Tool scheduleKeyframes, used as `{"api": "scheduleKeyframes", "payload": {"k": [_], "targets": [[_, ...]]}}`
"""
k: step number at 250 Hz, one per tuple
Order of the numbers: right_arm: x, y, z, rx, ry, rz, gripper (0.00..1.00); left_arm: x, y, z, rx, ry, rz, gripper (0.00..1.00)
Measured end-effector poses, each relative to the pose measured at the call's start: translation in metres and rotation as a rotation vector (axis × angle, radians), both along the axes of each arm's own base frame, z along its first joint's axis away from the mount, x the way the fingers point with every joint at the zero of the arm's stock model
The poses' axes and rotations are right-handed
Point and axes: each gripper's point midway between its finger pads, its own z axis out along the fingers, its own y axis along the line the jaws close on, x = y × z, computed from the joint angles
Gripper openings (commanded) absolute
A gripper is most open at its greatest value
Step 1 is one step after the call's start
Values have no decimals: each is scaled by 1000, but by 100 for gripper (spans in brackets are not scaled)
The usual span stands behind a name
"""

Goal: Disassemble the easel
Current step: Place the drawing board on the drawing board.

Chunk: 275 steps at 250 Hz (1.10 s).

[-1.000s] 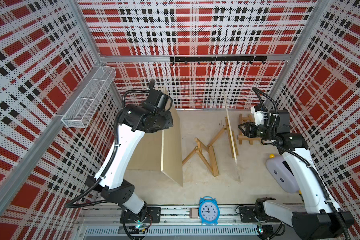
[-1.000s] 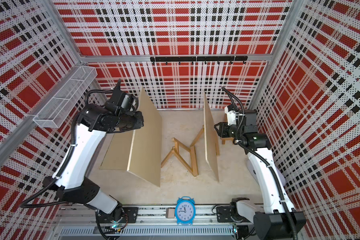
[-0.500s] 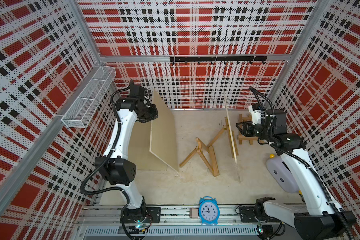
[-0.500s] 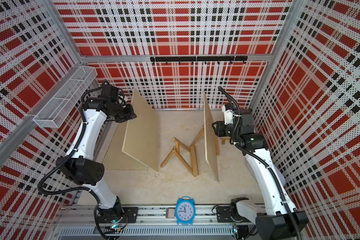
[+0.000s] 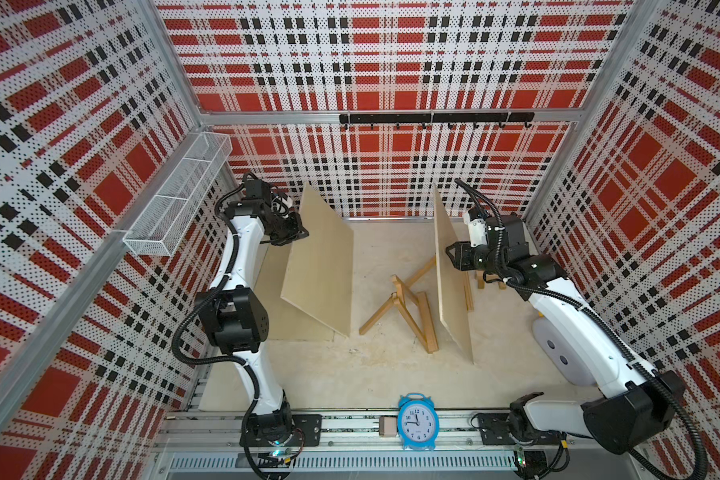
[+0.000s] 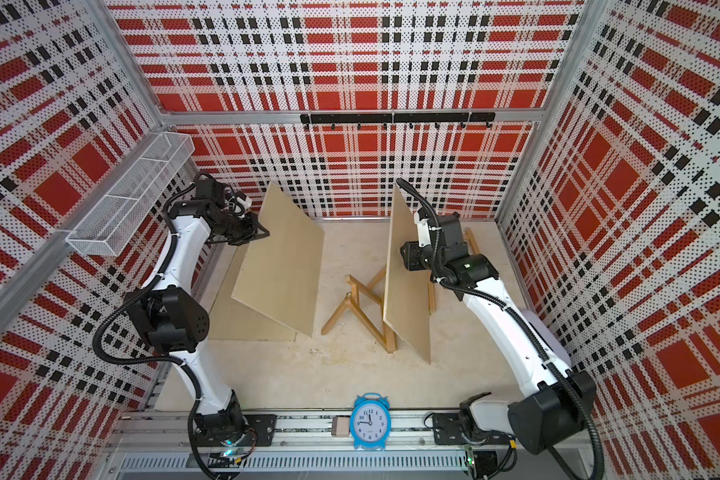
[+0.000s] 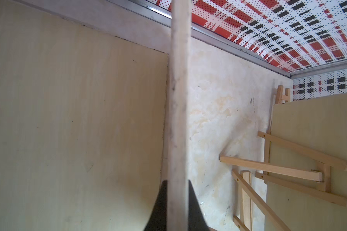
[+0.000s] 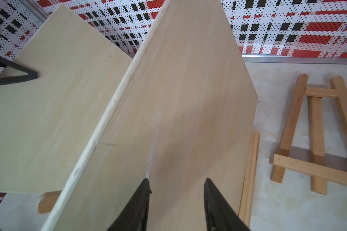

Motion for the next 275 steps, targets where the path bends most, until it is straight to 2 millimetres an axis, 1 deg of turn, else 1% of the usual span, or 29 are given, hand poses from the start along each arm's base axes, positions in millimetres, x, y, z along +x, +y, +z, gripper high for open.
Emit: {"api": "scheduleKeyframes", "payload": {"k": [21,73,131,186,236,275], "targets": [[2,-2,3,0,-12,-14,47,-1,11,-8,-14,6,7,0],[5,-6,4,-8,-21,-39,47,-2,27,-23,-69,2,10,0],[6,-8,5,-14,-29,-52,47,-7,44,-34,-108,9,23,0],[7,-9,6,-17,-33,-60,47,-11,59,-45,-102,34,21,0],[7,-10,6,-14,-32,-66,47,-10,77,-61,-116,52,12,0],[8,-12,6,-19,-34,-76,47,-5,85,-68,-104,56,0,0]]}}
